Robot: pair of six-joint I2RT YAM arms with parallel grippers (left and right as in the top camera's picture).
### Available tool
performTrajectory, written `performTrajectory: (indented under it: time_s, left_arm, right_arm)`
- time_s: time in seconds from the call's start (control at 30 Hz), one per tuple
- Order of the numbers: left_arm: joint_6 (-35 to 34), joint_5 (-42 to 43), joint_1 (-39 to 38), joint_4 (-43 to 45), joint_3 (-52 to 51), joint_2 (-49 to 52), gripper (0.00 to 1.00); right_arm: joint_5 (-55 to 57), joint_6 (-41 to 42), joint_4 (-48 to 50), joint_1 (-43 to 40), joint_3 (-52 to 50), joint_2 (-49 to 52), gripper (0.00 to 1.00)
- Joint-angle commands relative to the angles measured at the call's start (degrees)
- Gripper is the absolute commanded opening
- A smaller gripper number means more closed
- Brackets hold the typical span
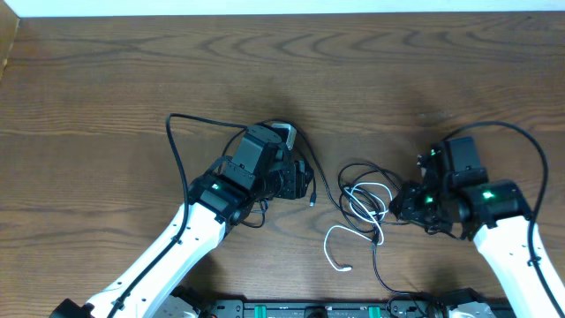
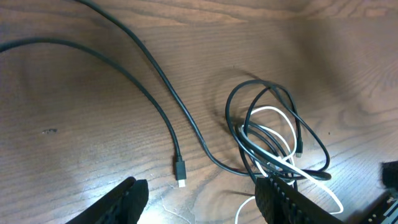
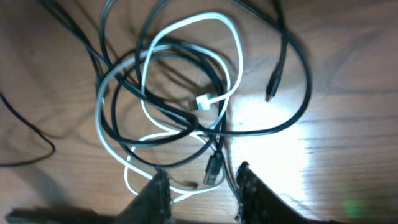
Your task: Untangle cables
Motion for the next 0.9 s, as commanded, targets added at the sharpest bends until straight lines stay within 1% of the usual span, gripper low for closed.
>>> performTrajectory:
  time_s: [0.0, 0.1, 0.23, 0.5, 0.7, 0.87]
  left_arm:
    - [-0.5, -0.3, 0.3, -0.2, 0.1, -0.3, 0.61]
    - [-0.5, -0.4, 0.3, -1.0, 0.1, -0.3, 0.61]
    - [-0.5, -0.4, 0.3, -1.7, 0.1, -0.3, 0.62]
    - [-0.5, -0.4, 0.3, -1.7, 0.1, -0.3, 0.62]
    - [-0.5, -0.4, 0.3, -1.7, 0.1, -0.3, 0.62]
    - [-0.5, -0.4, 0.3, -1.7, 0.1, -0.3, 0.62]
  right_arm:
    - [-0.1, 8.8, 3.5, 1.7, -5.4, 0.1, 0.24]
    - [-0.9, 12.9, 11.7, 3.1, -11.1, 0.1, 0.2]
    - [-6.4, 15.6, 19.0, 4.4, -15.1, 0.1, 0.16]
    - [-6.0, 21.2, 20.2, 8.6, -15.8, 0.2, 0.17]
    - [0.2, 27.8, 21.6, 13.1, -16.1, 1.4, 0.22]
    - [5.0, 34.1, 26.7, 15.3, -16.4, 4.4, 0.24]
